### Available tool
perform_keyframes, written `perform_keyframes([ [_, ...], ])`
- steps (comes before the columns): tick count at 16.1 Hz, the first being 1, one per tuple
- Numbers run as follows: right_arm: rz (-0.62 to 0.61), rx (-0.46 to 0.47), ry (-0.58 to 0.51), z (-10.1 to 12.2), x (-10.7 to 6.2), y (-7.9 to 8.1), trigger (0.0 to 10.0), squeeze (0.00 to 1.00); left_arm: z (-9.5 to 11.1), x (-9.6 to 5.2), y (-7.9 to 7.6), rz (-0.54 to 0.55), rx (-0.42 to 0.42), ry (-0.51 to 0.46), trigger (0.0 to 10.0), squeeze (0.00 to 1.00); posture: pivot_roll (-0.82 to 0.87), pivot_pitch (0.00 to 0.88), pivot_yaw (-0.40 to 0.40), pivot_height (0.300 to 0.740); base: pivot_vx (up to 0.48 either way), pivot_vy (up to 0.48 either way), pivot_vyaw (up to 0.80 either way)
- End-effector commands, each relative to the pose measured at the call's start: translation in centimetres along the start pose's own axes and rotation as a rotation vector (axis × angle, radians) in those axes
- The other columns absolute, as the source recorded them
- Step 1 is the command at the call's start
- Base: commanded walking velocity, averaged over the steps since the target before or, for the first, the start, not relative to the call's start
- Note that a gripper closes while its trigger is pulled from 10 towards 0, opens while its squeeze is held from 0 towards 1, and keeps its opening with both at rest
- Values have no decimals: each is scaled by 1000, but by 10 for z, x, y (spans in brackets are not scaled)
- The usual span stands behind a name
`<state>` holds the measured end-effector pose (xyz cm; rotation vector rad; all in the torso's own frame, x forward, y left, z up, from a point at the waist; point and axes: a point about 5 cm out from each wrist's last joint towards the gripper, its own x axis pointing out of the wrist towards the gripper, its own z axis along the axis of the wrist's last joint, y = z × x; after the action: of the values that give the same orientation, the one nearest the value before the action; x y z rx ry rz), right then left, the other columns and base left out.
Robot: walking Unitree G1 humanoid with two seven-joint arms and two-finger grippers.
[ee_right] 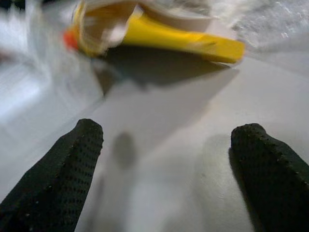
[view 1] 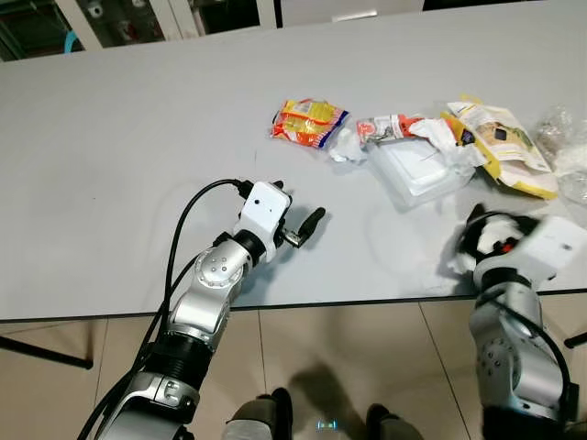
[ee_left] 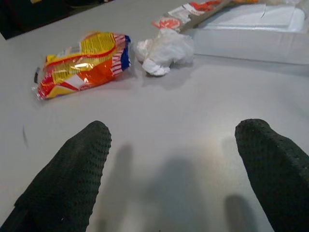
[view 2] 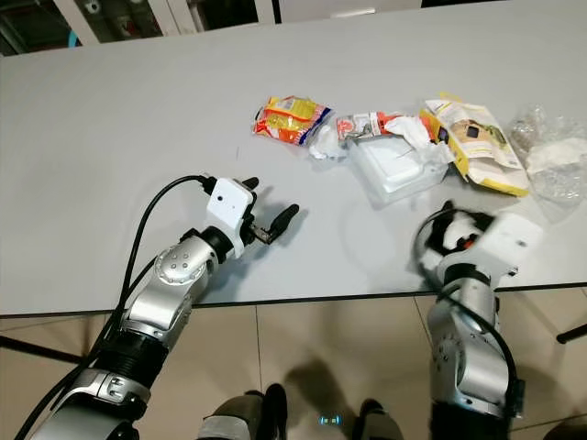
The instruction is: Picking trash to rubbish bin
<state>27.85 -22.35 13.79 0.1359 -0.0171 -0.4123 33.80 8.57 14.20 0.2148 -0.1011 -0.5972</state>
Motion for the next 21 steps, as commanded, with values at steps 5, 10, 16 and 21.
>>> perform_keyframes([
  [5, -44, -420, -19, -10, -6, -14, 10000, 0, -3, -4, -6, 7, -27, 23, 10000, 0, 181, 249, 107, 740, 0, 0, 0],
  [10, -78, -664, -112, -2, -2, -25, 10000, 0, -2, -5, -8, 4, -42, 22, 10000, 0, 181, 259, 105, 740, 0, 0, 0],
  [16, -70, -728, -171, 3, 11, -35, 10000, 0, 0, -7, -6, 24, -33, 18, 10000, 0, 204, 265, 100, 740, 0, 0, 0],
  [21, 33, -764, -216, 4, 30, -30, 10000, 0, -2, -22, 0, 44, -15, 41, 10000, 0, 247, 327, 96, 740, 0, 0, 0],
])
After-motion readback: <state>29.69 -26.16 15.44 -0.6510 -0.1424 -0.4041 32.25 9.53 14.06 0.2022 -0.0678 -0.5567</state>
